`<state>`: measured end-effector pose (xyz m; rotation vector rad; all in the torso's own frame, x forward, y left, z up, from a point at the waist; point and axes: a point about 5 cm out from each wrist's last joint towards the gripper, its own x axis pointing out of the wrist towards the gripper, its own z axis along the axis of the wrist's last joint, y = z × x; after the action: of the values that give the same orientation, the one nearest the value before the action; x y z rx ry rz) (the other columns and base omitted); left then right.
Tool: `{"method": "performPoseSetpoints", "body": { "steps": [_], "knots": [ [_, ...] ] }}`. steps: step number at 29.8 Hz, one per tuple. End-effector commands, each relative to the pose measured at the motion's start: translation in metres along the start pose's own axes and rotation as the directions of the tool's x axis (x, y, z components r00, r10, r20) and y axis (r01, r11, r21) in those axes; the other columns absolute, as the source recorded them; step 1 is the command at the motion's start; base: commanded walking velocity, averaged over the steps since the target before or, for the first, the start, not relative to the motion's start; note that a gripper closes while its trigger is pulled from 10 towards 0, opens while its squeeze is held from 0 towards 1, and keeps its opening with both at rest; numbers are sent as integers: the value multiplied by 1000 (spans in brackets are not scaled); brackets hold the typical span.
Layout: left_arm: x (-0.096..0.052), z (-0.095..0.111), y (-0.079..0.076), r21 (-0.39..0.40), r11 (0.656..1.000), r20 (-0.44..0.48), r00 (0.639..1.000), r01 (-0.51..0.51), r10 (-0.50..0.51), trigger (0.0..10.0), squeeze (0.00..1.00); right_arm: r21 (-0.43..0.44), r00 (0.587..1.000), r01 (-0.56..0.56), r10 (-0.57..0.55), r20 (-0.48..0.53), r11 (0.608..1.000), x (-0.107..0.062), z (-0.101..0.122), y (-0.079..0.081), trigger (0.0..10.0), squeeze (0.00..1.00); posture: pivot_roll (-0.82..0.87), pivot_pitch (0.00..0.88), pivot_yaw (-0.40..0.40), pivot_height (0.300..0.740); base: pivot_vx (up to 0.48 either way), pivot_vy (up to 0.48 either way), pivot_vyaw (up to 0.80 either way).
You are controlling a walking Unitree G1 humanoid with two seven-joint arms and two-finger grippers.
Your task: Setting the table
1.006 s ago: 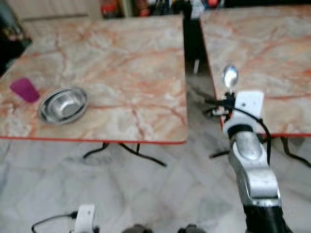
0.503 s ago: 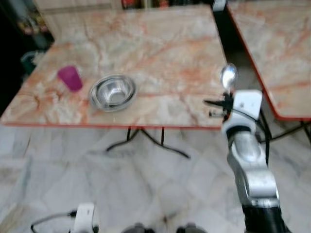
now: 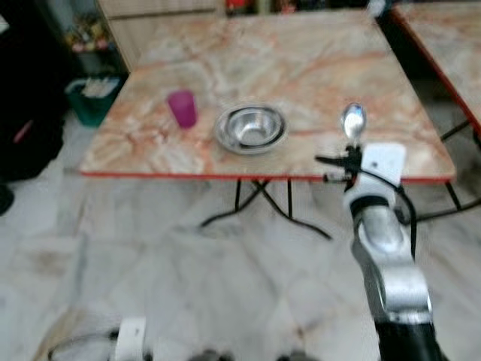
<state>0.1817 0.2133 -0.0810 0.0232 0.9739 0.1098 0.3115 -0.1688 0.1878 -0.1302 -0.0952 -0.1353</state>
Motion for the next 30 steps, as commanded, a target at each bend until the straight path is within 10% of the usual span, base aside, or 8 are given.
{"method": "performPoseSetpoints", "body": {
  "steps": [1,30],
  "knots": [
    [-1,-5,8,-3,1000,-15,1000,-20,20,10000,0,18,999,-21,20,27,1000,-1,7,7,10000,0,-49,181,51,740,0,0,0],
    [-1,-2,8,24,1000,12,1000,-18,18,10000,0,15,999,-18,18,26,1000,1,6,7,10000,0,-42,182,51,740,0,-115,0]
  ]
}}
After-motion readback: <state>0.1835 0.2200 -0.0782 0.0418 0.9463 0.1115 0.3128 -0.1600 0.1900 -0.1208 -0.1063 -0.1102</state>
